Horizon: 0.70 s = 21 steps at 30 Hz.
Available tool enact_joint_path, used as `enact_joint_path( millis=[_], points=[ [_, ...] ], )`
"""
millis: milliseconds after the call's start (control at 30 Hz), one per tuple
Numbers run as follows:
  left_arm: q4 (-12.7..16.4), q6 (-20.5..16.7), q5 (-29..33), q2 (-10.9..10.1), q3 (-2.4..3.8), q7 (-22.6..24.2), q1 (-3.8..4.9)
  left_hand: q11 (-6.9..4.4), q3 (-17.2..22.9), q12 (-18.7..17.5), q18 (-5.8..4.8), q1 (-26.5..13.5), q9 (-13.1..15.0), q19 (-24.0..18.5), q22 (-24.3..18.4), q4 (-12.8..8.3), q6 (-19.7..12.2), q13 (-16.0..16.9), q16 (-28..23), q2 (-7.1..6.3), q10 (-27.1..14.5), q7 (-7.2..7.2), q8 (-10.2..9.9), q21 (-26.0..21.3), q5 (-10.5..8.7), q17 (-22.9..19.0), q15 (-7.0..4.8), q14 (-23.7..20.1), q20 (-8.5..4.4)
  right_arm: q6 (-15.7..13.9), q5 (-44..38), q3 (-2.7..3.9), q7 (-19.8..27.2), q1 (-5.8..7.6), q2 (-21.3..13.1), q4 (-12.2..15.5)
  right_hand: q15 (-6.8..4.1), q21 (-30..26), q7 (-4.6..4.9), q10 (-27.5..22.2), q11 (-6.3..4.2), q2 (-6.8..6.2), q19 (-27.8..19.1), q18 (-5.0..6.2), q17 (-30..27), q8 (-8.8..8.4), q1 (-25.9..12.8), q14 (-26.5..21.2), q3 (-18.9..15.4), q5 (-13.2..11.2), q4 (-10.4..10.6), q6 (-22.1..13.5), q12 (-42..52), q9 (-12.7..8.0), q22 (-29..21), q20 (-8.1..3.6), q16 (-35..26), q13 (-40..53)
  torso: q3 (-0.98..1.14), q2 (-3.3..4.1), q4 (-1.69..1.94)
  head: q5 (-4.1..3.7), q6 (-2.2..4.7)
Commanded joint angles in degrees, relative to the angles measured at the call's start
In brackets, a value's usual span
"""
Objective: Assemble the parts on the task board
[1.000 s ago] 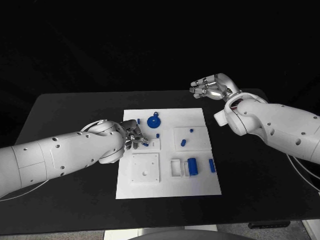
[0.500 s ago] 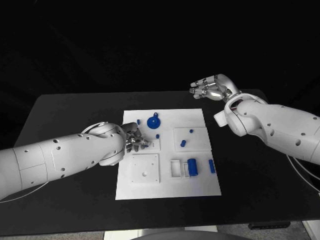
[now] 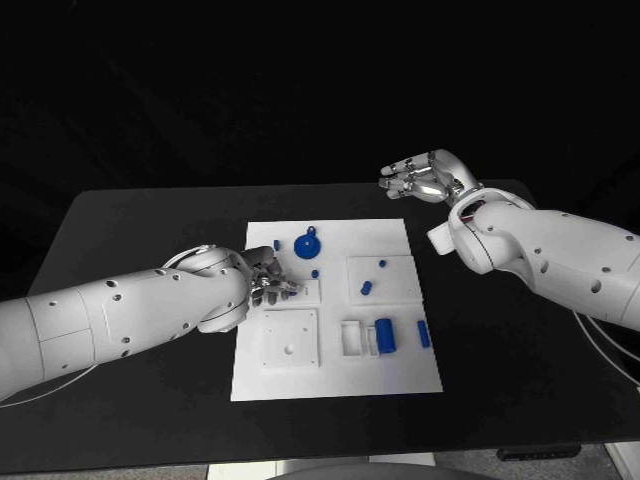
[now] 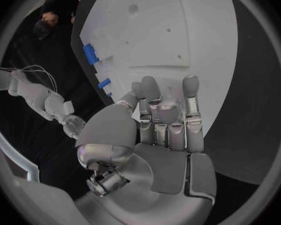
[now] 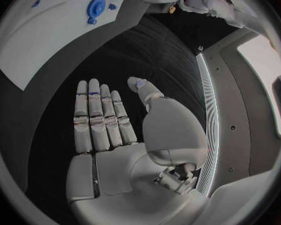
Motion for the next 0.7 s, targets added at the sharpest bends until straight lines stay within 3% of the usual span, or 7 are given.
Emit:
enact_joint_path(
  millis=[33,67,167,233,333,400,700],
  points=[
    [-0.2,0.1,0.2,-0.1,-0.16,-1.3,-0.16,-0.12,-0.5,0.3,0.35,0.2,0.1,0.3,1.1,0.7,0.9,-0.1,-0.4,-0.16,2.6,0.24,0.0,-0.2,-3.10,0.0,0.12,0.0,0.07,0.7,0.0,0.03,0.6,-0.03,0.0,0.1,0.06,0.0,0.20,-0.4,0.12,-0.41,-0.3,-0.41,-0.1,-0.12,-0.2,-0.3,-0.1,0.3,0.4,0.0,-0.2,-0.1,-0.1,-0.06,-0.2,-0.1,0.01,0.01,0.01,-0.05,0.00],
    [-0.3,-0.1,0.2,-0.1,-0.16,-1.4,-0.16,-0.13,-1.2,0.3,0.36,-0.1,0.0,0.3,1.1,1.6,0.9,-0.1,-0.3,-0.35,2.6,0.23,0.0,-0.2,-6.53,0.0,0.11,0.0,0.08,0.7,0.0,0.03,0.6,-0.03,0.0,0.1,0.06,0.0,0.20,-0.4,0.12,-0.41,-0.3,-0.41,-0.1,-0.12,-0.2,-0.3,-0.1,0.3,0.4,0.0,-0.2,-0.1,-0.1,-0.06,-0.2,-0.1,0.00,0.00,-0.01,-0.09,0.07],
    [-0.4,-0.5,0.4,0.0,-0.15,-1.4,-0.16,-0.13,-2.3,0.3,0.39,-1.2,0.0,0.4,1.1,4.5,1.1,-0.1,-0.3,-1.70,2.6,0.24,0.1,-0.3,-10.49,0.0,0.08,0.1,0.06,0.7,0.0,0.03,0.6,-0.03,0.0,0.1,0.06,0.0,0.19,-0.3,0.12,-0.39,-0.3,-0.41,-0.1,-0.11,-0.2,-0.3,-0.1,0.4,0.5,0.0,-0.2,-0.1,-0.1,-0.06,-0.2,-0.1,0.01,0.00,-0.01,-0.10,0.11],
    [-0.5,-0.7,0.5,0.0,-0.15,-1.4,-0.16,-0.15,-2.2,0.3,0.35,-2.0,-0.1,0.4,1.1,5.9,1.2,-0.1,-0.3,-2.95,2.6,0.22,0.1,-0.3,-10.63,0.0,0.03,0.0,-0.01,0.7,0.0,0.03,0.6,-0.03,-0.1,0.1,0.06,0.0,0.19,-0.3,0.12,-0.39,-0.3,-0.41,-0.1,-0.11,-0.2,-0.3,-0.1,0.4,0.5,0.0,-0.2,-0.1,-0.1,-0.06,-0.2,-0.1,0.01,0.00,0.00,-0.16,0.10],
    [-0.5,-0.9,0.7,0.0,-0.15,-1.3,-0.16,-0.22,1.0,0.4,0.08,-1.4,-0.1,0.4,1.1,10.5,1.4,-0.2,-0.3,-6.63,2.6,0.16,0.0,-0.3,-10.72,0.0,-0.08,0.0,-0.28,0.7,0.0,0.03,0.6,-0.03,-0.1,0.1,0.06,0.0,0.19,-0.3,0.12,-0.39,-0.3,-0.41,-0.1,-0.11,-0.2,-0.3,-0.1,0.4,0.5,0.0,-0.2,-0.1,-0.1,-0.06,-0.2,-0.1,0.01,0.01,-0.01,-0.17,0.12],
    [-0.6,-1.0,0.8,0.0,-0.15,-1.3,-0.16,-0.21,1.1,0.4,0.00,-1.2,-0.2,0.4,1.1,12.0,1.4,-0.3,-0.4,-7.81,2.6,0.19,-0.1,-0.3,-10.69,0.0,-0.12,0.0,-0.37,0.7,0.0,0.03,0.6,-0.03,-0.1,0.1,0.06,0.0,0.19,-0.3,0.12,-0.39,-0.3,-0.41,-0.1,-0.11,-0.2,-0.3,-0.1,0.4,0.5,0.0,-0.2,-0.1,-0.1,-0.06,-0.2,-0.1,0.02,0.01,-0.01,-0.17,0.12],
    [-0.8,-1.8,1.3,0.1,-0.14,-1.0,-0.16,-0.25,0.9,0.5,-0.36,0.2,-0.1,0.4,1.1,16.7,1.6,-0.6,-0.5,-10.43,2.6,0.19,-0.3,-0.4,-10.74,0.0,-0.27,-0.1,-0.75,0.7,0.0,0.03,0.6,-0.03,0.0,0.0,0.07,0.0,0.20,-0.4,0.13,-0.46,-0.4,-0.41,-0.1,-0.12,-0.1,-0.3,-0.1,0.4,0.5,0.0,-0.2,-0.1,-0.1,-0.05,-0.2,-0.1,0.00,0.02,0.00,-0.28,0.16]
  ],
)
